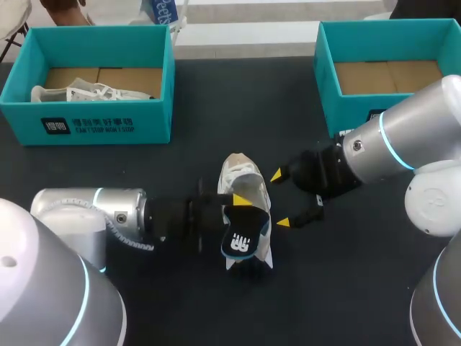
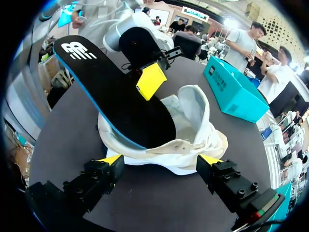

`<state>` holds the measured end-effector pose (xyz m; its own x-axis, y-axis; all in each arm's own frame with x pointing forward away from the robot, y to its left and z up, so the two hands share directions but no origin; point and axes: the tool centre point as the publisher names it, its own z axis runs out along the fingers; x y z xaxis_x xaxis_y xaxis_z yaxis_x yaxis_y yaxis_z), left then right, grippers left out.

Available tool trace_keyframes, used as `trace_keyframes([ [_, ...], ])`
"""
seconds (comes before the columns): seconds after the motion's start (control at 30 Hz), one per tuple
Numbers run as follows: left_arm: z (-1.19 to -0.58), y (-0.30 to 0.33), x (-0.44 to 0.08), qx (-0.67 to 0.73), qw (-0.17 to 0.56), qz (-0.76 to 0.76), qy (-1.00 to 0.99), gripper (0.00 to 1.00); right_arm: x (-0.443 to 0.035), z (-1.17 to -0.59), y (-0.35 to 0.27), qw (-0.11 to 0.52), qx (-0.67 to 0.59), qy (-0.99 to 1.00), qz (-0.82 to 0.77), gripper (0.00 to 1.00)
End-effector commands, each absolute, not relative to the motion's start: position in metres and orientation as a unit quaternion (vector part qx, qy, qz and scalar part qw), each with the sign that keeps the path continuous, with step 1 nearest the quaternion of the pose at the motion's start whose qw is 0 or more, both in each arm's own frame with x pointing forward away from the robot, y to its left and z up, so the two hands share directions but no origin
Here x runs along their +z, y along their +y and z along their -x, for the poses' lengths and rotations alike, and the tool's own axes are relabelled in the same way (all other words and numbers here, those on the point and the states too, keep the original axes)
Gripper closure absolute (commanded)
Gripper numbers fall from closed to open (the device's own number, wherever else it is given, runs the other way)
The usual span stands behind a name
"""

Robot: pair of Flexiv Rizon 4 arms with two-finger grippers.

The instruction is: Take the shoe out of the shoebox, open the shoe tongue, remove and reinsert the insole, then place the shoe into the shoebox

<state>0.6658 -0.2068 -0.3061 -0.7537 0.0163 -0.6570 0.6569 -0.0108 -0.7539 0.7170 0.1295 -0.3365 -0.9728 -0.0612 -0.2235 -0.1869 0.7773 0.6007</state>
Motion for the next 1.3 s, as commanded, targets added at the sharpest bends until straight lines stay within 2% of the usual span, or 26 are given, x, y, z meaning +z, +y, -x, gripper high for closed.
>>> trace_keyframes([
  [0.03, -0.655, -0.198, -0.3, -0.658, 0.248, -0.251, 0.666, 0.59, -0.338, -0.716, 0.13, 0.097, 0.328, 0.937, 0.066, 0.0],
  [0.17, -0.653, -0.197, -0.3, -0.65, 0.25, -0.249, 0.673, 0.66, -0.338, -0.716, 0.13, 0.097, 0.328, 0.937, 0.066, 0.0],
  [0.2, -0.653, -0.197, -0.3, -0.648, 0.251, -0.248, 0.675, 0.76, -0.338, -0.716, 0.13, 0.097, 0.328, 0.937, 0.066, 0.0],
  [0.27, -0.653, -0.197, -0.302, -0.642, 0.247, -0.246, 0.682, 0.86, -0.338, -0.716, 0.13, 0.097, 0.328, 0.937, 0.066, 0.0],
  [0.3, -0.654, -0.197, -0.303, -0.638, 0.249, -0.249, 0.685, 0.97, -0.338, -0.716, 0.13, 0.097, 0.328, 0.937, 0.066, 0.0],
  [0.33, -0.655, -0.198, -0.304, -0.637, 0.246, -0.247, 0.688, 1.0, -0.338, -0.716, 0.13, 0.097, 0.328, 0.937, 0.066, 0.0],
  [1.3, -0.699, -0.196, -0.349, -0.601, 0.265, -0.274, 0.703, 1.0, -0.338, -0.716, 0.13, 0.097, 0.328, 0.937, 0.066, 0.0],
])
